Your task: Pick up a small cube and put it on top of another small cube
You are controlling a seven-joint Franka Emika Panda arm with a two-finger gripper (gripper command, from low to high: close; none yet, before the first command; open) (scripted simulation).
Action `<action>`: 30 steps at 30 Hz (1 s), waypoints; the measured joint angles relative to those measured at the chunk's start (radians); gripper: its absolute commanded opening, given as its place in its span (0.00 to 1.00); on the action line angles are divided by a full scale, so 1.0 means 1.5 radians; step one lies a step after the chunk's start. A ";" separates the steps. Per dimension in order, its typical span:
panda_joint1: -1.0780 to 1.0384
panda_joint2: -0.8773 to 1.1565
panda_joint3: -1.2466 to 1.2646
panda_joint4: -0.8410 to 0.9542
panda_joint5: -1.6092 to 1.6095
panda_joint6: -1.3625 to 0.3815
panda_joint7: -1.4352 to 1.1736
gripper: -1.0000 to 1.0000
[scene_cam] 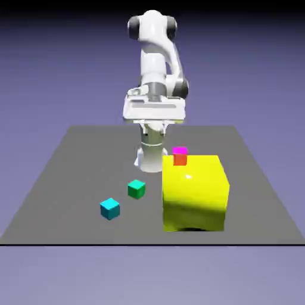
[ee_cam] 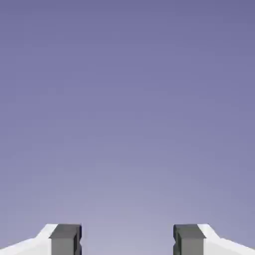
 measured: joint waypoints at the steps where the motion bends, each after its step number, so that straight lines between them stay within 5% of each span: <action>1: 0.001 0.023 -0.014 0.004 0.007 -0.029 0.004 0.50; 18: 0.013 0.410 -0.246 0.071 0.134 -0.522 0.076 0.50; 23: -0.006 0.531 -0.184 0.044 0.241 -0.394 0.002 0.50; 24: -0.006 0.532 -0.183 0.044 0.241 -0.393 0.001 0.00; 30: 0.010 0.435 -0.235 0.066 0.158 -0.498 0.060 0.00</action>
